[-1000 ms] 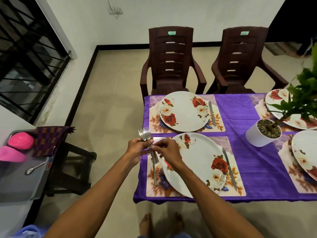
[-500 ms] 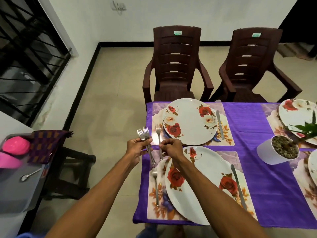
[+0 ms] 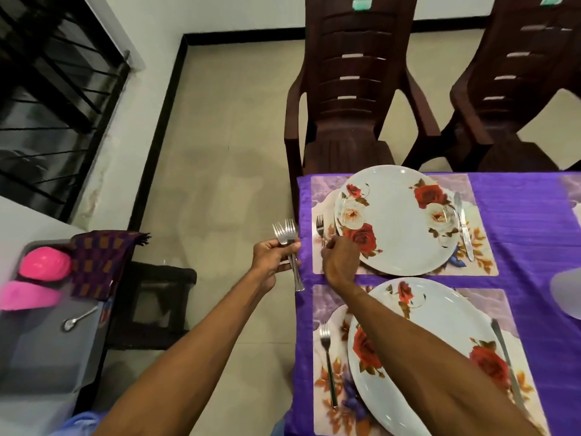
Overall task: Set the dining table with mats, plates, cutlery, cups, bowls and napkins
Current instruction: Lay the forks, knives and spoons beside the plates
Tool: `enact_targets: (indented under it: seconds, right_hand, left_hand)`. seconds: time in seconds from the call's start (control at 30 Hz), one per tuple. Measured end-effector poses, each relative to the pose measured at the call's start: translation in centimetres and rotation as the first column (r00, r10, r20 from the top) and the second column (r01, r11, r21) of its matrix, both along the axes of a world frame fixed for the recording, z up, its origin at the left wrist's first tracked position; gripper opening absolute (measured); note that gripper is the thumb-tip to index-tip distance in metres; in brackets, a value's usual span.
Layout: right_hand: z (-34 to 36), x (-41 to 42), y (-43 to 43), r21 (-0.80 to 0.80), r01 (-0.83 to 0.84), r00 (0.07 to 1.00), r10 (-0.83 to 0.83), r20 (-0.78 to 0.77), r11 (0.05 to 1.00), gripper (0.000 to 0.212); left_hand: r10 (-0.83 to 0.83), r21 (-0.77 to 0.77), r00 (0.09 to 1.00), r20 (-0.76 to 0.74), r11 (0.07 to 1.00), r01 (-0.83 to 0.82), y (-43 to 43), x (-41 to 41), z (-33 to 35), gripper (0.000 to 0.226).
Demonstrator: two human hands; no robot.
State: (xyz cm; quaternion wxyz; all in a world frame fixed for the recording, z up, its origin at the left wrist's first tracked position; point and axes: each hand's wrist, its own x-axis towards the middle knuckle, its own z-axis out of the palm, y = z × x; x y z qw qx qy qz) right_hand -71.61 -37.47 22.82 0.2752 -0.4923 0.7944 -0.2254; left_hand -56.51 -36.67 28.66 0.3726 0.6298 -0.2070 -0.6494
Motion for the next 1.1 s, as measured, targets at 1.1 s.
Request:
enact_targets:
  seconds: [1.1]
  right_hand:
    - [6.3, -8.4, 5.8, -0.243, -0.077, 0.976, 0.123, 0.179, 0.967, 0.020]
  left_hand:
    - [-0.108, -0.083, 0.994, 0.008, 0.991, 0.108, 3.1, -7.6, 3.6, 0.023]
